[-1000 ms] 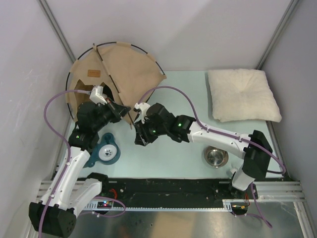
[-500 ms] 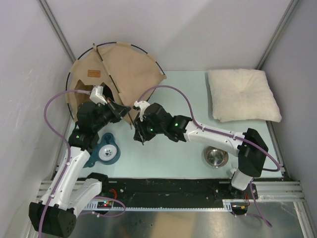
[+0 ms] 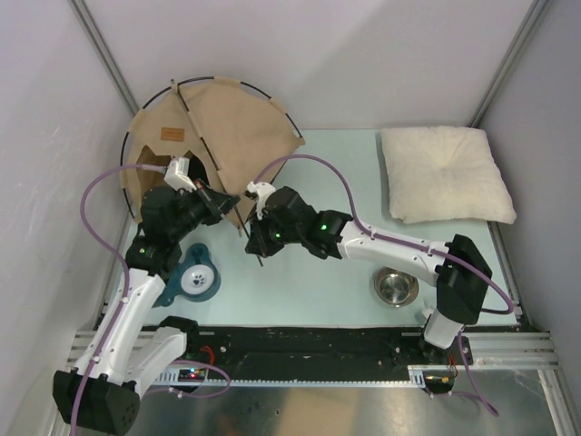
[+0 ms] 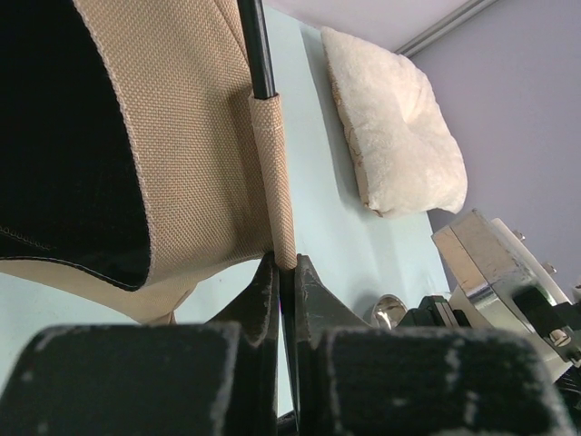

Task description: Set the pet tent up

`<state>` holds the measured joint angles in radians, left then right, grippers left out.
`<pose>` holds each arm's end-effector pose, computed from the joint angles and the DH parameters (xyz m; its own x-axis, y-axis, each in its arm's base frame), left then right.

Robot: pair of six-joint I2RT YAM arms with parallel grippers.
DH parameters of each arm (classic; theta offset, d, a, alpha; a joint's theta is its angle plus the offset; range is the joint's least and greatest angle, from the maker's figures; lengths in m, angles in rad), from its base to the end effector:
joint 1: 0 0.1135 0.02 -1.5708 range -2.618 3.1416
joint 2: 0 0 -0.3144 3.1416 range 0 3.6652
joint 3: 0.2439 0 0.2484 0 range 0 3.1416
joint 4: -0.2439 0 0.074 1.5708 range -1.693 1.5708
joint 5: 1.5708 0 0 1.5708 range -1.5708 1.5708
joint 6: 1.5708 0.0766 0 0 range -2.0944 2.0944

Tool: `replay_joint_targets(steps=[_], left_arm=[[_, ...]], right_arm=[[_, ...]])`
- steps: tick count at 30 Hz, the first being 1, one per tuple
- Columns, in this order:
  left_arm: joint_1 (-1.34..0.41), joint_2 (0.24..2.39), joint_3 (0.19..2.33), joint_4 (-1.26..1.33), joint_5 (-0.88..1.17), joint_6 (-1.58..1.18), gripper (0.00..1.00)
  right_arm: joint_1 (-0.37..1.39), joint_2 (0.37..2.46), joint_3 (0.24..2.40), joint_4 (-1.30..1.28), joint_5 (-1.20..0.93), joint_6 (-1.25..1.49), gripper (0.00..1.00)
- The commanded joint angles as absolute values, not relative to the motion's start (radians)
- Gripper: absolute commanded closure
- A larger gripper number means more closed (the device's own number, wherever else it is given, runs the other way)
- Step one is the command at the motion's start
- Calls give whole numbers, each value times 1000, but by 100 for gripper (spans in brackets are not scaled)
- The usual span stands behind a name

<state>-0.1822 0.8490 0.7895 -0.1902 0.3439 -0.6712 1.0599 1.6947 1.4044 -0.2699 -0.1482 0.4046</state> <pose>0.1901 -0.0613 0.3589 -0.4962 -0.5039 -0.7070 0.2340 0.7065 -0.6679 0.2023 0.3840 0.3344 -0.6025 -0.2787 -0.7479 -0.7470 0.5267 0.4056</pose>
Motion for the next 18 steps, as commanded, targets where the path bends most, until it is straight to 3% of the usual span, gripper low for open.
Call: replay_joint_targets(steps=[1,10,18], left_arm=[[-175,834,787,-162,353,-633,89],[-175,821,761,-183,333,-616,30],[-175,724,766,-195,355,-603,12]], right_arm=[[1053,1648,1410,-195,-169,428,100],[1047,1587,1366,-144,-189,472,100],[1014,1568,1334,-129,-206,526,100]])
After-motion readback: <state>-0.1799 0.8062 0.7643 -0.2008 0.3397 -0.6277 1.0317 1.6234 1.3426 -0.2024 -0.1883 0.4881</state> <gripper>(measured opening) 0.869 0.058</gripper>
